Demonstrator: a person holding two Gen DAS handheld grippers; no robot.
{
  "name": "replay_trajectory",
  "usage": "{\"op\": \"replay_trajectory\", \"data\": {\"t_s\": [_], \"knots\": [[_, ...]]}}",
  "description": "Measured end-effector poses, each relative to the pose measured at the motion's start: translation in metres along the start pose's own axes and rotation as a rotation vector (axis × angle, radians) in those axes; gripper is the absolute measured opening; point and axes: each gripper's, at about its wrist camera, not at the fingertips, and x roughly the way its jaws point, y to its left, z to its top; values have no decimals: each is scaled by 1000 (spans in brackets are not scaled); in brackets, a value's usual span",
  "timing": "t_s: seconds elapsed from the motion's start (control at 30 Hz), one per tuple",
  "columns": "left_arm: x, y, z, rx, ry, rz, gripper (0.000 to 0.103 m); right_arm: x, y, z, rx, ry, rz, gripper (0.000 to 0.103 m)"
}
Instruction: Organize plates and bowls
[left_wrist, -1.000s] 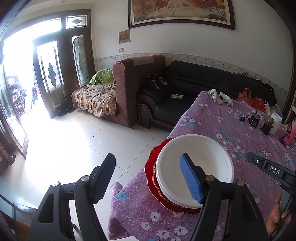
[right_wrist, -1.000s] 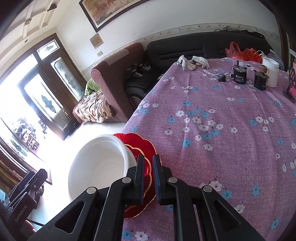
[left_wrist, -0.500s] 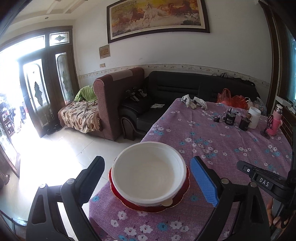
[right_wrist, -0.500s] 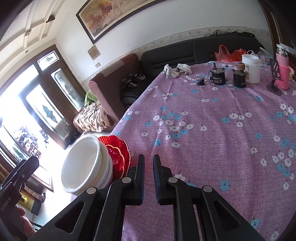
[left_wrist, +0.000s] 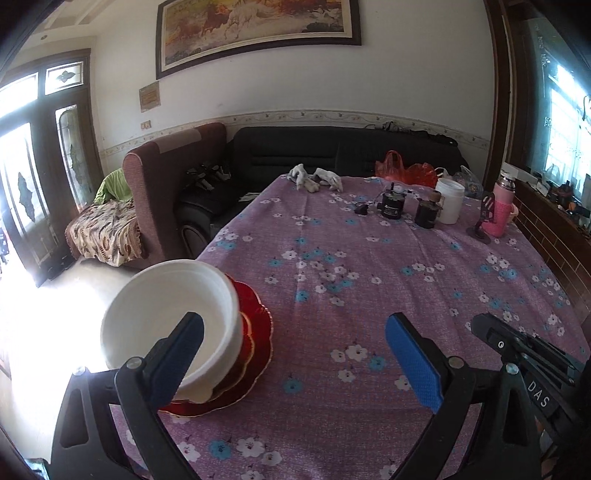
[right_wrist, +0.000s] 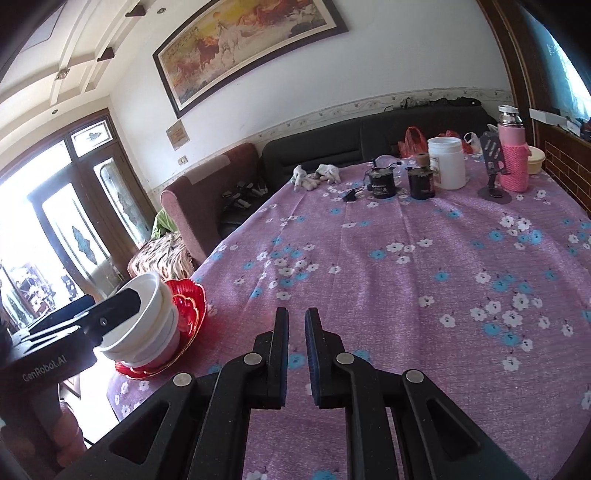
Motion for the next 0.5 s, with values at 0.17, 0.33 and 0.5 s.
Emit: {"op": "replay_trajectory", "data": {"t_s": [0.17, 0.33, 0.5], "knots": [[6, -25, -2, 35, -28, -59, 101, -13, -24, 1, 31, -38, -60, 12], [13, -39, -3, 55, -30, -117, 103, -17, -42, 1, 46, -72, -107, 12], [16, -37, -2, 33, -54, -131, 103, -17, -50, 2, 63, -97, -108, 12]]}}
